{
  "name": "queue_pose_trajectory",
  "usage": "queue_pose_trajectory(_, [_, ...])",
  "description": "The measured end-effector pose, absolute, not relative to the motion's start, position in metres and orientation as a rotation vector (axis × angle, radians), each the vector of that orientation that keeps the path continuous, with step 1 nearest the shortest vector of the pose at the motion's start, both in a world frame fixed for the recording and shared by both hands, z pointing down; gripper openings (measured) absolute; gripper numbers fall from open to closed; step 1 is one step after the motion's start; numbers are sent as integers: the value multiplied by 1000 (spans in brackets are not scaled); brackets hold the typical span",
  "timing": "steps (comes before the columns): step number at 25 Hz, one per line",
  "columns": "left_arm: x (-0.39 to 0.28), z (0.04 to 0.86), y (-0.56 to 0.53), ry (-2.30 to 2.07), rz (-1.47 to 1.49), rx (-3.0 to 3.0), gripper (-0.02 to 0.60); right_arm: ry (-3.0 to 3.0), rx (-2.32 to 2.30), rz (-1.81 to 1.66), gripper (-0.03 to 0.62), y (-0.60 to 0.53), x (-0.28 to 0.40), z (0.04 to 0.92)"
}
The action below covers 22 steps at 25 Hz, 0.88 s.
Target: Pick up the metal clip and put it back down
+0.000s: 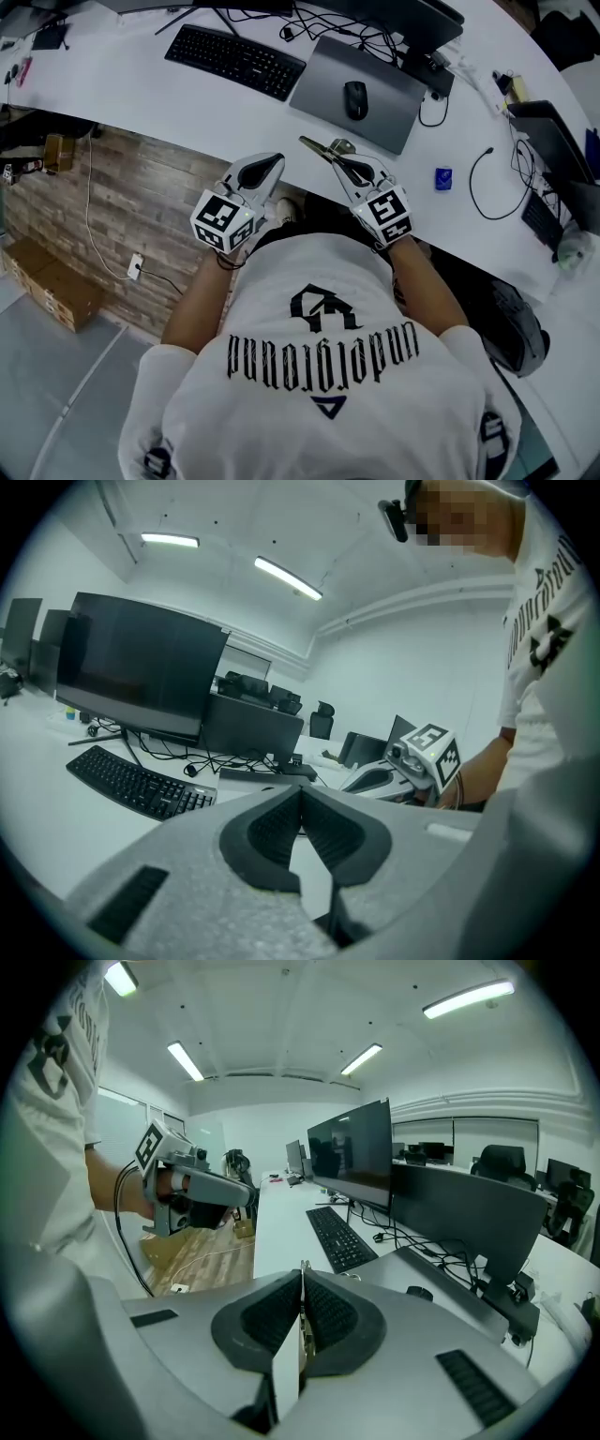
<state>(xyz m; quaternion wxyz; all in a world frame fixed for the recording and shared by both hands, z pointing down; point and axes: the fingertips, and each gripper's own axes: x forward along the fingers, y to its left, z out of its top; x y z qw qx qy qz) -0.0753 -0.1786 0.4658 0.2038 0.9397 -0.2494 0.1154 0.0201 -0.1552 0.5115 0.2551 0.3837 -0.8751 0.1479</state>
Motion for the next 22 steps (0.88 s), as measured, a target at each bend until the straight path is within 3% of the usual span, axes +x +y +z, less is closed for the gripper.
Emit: queue_pose_trajectory(22, [-50, 571, -188, -698, 445, 2479, 12, -2318, 826, 619, 20, -151, 33, 636])
